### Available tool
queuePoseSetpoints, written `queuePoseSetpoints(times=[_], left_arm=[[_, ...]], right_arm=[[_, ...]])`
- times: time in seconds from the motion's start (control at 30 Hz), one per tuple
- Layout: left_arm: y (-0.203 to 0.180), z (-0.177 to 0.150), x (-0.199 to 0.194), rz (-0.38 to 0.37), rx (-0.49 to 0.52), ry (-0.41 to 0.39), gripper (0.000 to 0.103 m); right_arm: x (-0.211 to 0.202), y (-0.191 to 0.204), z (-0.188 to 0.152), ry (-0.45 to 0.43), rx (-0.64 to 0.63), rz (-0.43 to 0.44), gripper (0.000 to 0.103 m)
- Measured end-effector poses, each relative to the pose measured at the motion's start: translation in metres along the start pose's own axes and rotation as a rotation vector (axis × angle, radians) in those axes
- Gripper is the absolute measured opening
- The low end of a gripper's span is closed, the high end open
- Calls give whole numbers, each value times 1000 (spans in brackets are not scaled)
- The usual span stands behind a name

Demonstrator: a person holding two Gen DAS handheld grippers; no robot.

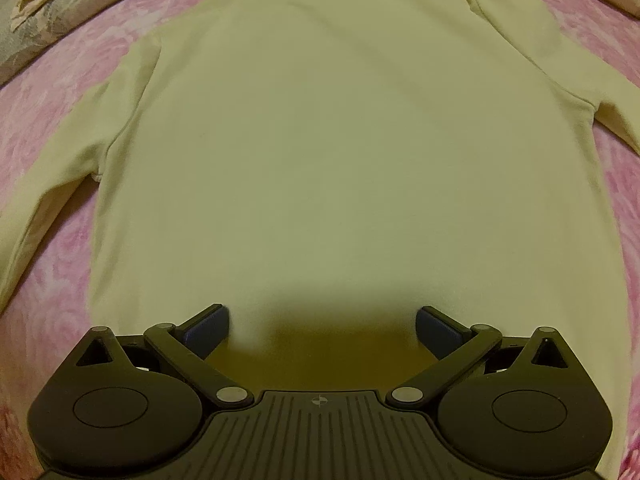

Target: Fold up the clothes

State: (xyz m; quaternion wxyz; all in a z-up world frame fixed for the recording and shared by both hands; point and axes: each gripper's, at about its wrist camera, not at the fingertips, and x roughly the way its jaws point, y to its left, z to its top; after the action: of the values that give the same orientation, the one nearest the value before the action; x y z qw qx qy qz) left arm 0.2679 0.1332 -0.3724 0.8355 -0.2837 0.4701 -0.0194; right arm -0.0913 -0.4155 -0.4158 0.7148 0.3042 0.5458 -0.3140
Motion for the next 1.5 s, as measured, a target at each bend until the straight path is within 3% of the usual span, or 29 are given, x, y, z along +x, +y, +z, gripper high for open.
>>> queuePoseSetpoints(times=[0.1,0.17,0.2,0.27,0.3,0.33,0.4,0.5,0.6,0.63,0.7,0.8,0.93,1.07,1.17,1.23,1.33,1.43,1.5], left_arm=[[-3,-11,4,-46,-15,100,29],[-9,-20,4,-5,29,82,28],[-17,-24,5,91,117,54,28],[-41,-33,8,353,360,-3,19],[-50,-38,4,417,440,-43,18],[-57,-40,-3,391,463,-77,18],[-72,-42,-13,260,465,-101,18],[-105,-55,-10,49,505,-35,18],[-137,-81,18,-88,590,87,21],[-143,-90,27,-101,617,120,23],[-145,-109,42,-14,667,137,23],[-137,-126,32,80,625,88,18],[-148,-147,2,140,590,95,17],[-183,-191,-24,78,563,149,17],[-222,-237,-33,-10,558,215,17],[-249,-270,-31,-74,572,255,18],[-285,-314,-30,-145,602,303,19],[-312,-345,-32,-171,635,327,20],[-325,-360,-34,-175,649,332,22]], right_arm=[[-2,3,-3,-14,8,-15,103],[-3,5,-5,-20,5,-18,103],[-4,5,-7,-21,1,-18,103],[-4,4,-7,-18,-6,-14,103],[-4,3,-7,-17,-8,-12,103],[-6,3,-7,-16,-7,-10,103],[-14,-1,-9,-28,3,-4,103],[-26,-4,-9,-107,13,-9,103],[-37,-16,-7,-203,-10,-55,103],[-35,-22,-6,-216,-15,-62,103],[-30,-38,-6,-238,-31,-82,103],[-25,-79,-20,-192,-40,-120,103],[-43,-144,-46,-167,62,-4,103],[-70,-233,-53,-218,311,93,103],[-84,-328,-57,-295,610,117,83],[-93,-391,-63,-352,835,152,80],[-109,-471,-75,-481,1175,312,80],[-108,-512,-81,-591,1487,599,80],[-90,-522,-80,-589,1706,786,80]])
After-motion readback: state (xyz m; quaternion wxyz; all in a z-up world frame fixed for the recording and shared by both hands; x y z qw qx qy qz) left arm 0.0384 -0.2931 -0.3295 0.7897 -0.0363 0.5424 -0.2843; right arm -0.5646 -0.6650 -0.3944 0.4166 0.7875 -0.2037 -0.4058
